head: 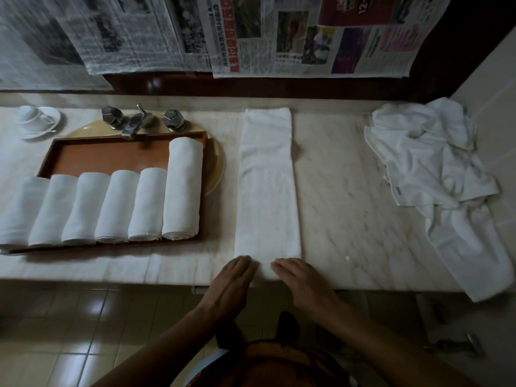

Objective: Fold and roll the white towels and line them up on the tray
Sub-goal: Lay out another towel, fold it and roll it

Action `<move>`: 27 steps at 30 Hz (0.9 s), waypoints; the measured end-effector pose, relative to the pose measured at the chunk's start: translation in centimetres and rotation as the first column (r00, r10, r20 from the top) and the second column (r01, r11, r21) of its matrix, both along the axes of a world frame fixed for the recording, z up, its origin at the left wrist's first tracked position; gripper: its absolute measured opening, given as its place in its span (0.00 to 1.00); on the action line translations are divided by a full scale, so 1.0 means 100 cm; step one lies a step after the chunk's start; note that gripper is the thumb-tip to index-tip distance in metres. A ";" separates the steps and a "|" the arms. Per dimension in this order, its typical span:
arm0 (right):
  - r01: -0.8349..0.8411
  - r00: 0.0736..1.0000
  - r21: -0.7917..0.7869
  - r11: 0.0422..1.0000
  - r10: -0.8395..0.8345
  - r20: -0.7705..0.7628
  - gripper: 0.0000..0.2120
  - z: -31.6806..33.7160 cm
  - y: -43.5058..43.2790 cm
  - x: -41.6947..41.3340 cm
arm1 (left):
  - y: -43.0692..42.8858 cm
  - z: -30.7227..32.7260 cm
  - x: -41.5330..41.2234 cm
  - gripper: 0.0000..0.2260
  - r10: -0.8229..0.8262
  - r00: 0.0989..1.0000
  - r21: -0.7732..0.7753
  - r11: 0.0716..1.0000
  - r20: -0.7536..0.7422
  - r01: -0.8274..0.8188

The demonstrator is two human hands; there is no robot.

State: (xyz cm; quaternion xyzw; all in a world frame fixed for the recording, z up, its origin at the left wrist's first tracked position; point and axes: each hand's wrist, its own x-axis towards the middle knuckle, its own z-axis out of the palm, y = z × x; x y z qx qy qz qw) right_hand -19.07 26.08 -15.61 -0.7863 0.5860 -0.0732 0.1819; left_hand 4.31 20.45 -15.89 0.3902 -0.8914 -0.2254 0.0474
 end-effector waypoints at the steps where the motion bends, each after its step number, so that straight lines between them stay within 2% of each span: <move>1: 0.014 1.000 0.041 0.999 -0.015 0.026 0.38 0.000 -0.001 -0.002 | 0.000 0.001 0.001 0.23 0.011 1.000 0.014 1.000 -0.018 -0.010; 4: 0.052 0.996 0.109 0.993 -0.059 0.063 0.33 0.012 -0.013 -0.005 | -0.007 0.004 0.001 0.20 0.057 0.998 0.027 0.998 0.011 -0.057; 6: 0.089 0.994 0.131 0.987 -0.096 0.053 0.24 0.029 -0.025 -0.005 | -0.015 0.008 -0.003 0.21 0.069 0.994 0.035 0.997 0.082 -0.072; 8: 0.199 0.979 0.194 0.961 -0.205 0.016 0.18 0.043 -0.035 -0.005 | -0.026 0.014 -0.009 0.20 0.111 0.984 0.075 0.990 0.142 -0.122; 10: 0.264 0.960 0.221 0.939 -0.277 0.030 0.14 0.049 -0.039 -0.002 | -0.039 0.021 -0.015 0.13 0.208 0.968 0.149 0.962 0.143 -0.228; 11: 0.268 0.961 0.188 0.945 -0.276 0.021 0.13 0.051 -0.040 0.000 | -0.045 0.024 -0.018 0.08 0.262 0.956 0.189 0.940 0.135 -0.284; 14: 0.202 0.979 0.000 0.979 -0.202 -0.030 0.20 0.045 -0.027 0.011 | -0.060 0.031 -0.023 0.05 0.321 0.937 0.311 0.884 0.135 -0.348; 16: 0.146 0.987 -0.068 0.987 -0.150 -0.064 0.23 0.040 -0.012 0.022 | -0.067 0.035 -0.024 0.05 0.332 0.933 0.376 0.854 0.139 -0.360; 18: 0.137 0.981 -0.057 0.989 -0.143 -0.129 0.29 0.032 -0.001 0.030 | -0.072 0.037 -0.026 0.05 0.352 0.925 0.394 0.838 0.140 -0.378; 20: 0.156 0.970 -0.004 0.988 -0.154 -0.186 0.37 0.024 0.002 0.032 | -0.066 0.039 -0.027 0.08 0.372 0.918 0.280 0.874 0.140 -0.397; 23: 0.150 0.970 0.003 0.989 -0.147 -0.194 0.41 0.018 0.001 0.032 | -0.036 0.040 -0.030 0.19 0.277 0.949 -0.113 0.958 0.151 -0.262; 25: 0.129 0.972 -0.014 0.992 -0.129 -0.197 0.43 0.017 -0.002 0.030 | -0.014 0.034 -0.032 0.28 0.148 0.966 -0.189 0.976 0.213 -0.108; 27: 0.109 0.971 0.001 0.994 -0.107 -0.213 0.44 0.014 -0.007 0.026 | -0.005 0.023 -0.030 0.37 0.090 0.948 -0.180 0.983 0.306 -0.035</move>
